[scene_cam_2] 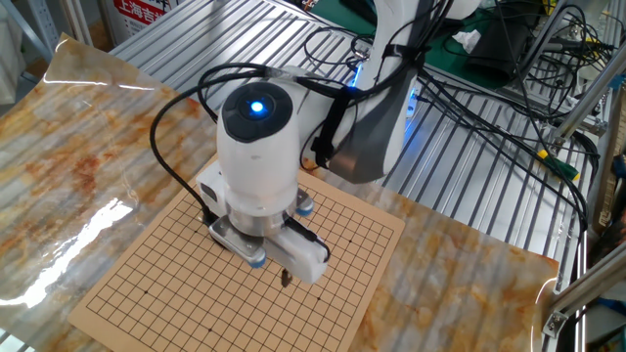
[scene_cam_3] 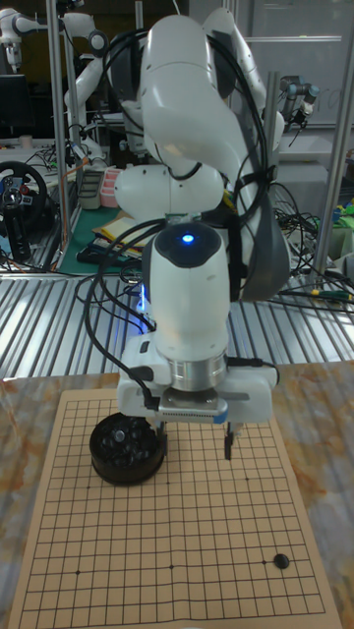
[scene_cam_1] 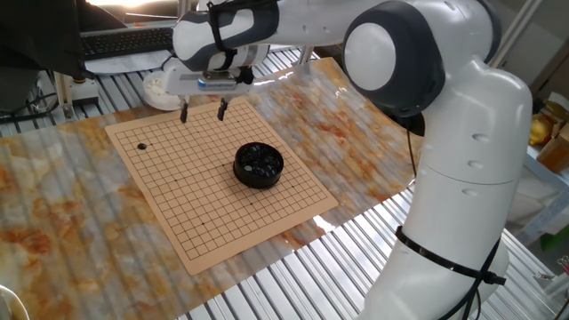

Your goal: Play the first move as black on the 3-4 point in the upper right corner of the Go board

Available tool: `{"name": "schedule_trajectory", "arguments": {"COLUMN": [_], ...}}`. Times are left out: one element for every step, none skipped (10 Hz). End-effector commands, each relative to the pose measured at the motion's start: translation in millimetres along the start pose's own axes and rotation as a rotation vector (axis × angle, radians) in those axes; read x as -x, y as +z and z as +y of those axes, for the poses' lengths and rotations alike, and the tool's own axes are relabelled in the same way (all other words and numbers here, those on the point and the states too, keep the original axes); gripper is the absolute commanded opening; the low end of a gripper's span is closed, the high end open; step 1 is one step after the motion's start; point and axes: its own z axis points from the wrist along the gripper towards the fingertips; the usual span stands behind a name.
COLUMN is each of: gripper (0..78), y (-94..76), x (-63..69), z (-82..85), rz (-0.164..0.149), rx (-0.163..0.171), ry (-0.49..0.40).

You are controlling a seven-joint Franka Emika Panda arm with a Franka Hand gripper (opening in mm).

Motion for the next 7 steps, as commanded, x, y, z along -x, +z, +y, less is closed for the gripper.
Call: {"name": "schedule_trajectory", "arguments": {"gripper": [77.5,77.5,77.5,77.5,77.5,77.5,77.5], "y": [-4.7,-5.8,-7.4,-8.1,-8.1,-8.2,-8.3], "x": [-0.2,-1.4,-3.3,-4.0,-4.0,-4.0,-4.0], "z": [-11.3,-12.5,-14.6,-14.9,-15.0,-15.0,-15.1], "rz": [-0.011,-0.010,-0.008,-0.006,-0.007,-0.007,-0.008], "rx": [-0.027,-0.029,-0.027,-0.029,-0.035,-0.040,-0.046], "ry": [-0.042,-0.049,-0.052,-0.056,-0.060,-0.064,-0.068]}}
